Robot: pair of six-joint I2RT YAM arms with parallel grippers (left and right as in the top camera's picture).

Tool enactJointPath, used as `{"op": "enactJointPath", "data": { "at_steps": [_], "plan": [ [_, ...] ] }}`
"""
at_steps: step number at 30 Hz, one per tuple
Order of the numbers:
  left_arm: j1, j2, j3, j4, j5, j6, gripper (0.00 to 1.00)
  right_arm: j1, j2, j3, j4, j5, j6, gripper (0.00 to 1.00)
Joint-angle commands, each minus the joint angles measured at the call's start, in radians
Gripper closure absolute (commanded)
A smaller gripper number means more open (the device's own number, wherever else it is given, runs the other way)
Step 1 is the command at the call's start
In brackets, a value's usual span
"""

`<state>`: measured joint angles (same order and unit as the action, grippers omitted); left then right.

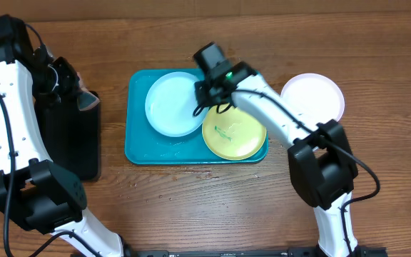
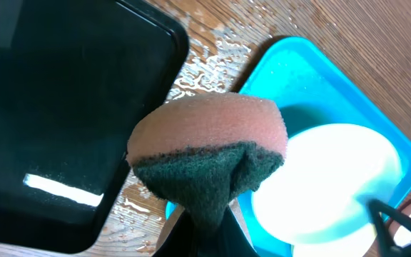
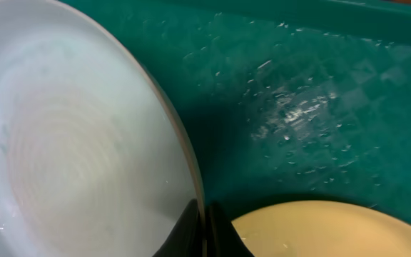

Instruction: Clean dirty plates on tray and stack at the side

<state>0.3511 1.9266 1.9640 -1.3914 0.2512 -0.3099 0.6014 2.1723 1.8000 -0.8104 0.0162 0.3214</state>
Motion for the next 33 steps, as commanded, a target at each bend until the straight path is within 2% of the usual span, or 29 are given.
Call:
{"op": "enactJointPath", "data": {
  "at_steps": [1, 5, 9, 16, 26, 33],
  "plan": [
    [-0.050, 0.016, -0.008, 0.006, 0.008, 0.027, 0.96, 0.034, -0.002, -0.063, 0.083, 0.079, 0.089, 0.96],
    [-0.085, 0.042, -0.026, 0.011, 0.008, 0.063, 0.96, 0.039, -0.001, -0.129, 0.143, 0.067, 0.166, 0.96],
    [-0.127, 0.081, -0.053, 0.016, 0.017, 0.079, 0.96, 0.039, -0.001, -0.187, 0.209, 0.023, 0.141, 0.96],
    [-0.210, 0.133, -0.081, 0.048, 0.164, 0.233, 0.96, 0.039, -0.001, -0.225, 0.238, 0.023, 0.143, 0.96],
    [-0.333, 0.219, -0.081, 0.109, 0.156, 0.236, 0.96, 0.039, 0.005, -0.229, 0.267, -0.056, 0.142, 0.96],
    [-0.346, 0.328, -0.081, 0.128, 0.113, 0.236, 0.96, 0.037, 0.046, -0.229, 0.267, -0.056, 0.143, 0.96]
  ]
}}
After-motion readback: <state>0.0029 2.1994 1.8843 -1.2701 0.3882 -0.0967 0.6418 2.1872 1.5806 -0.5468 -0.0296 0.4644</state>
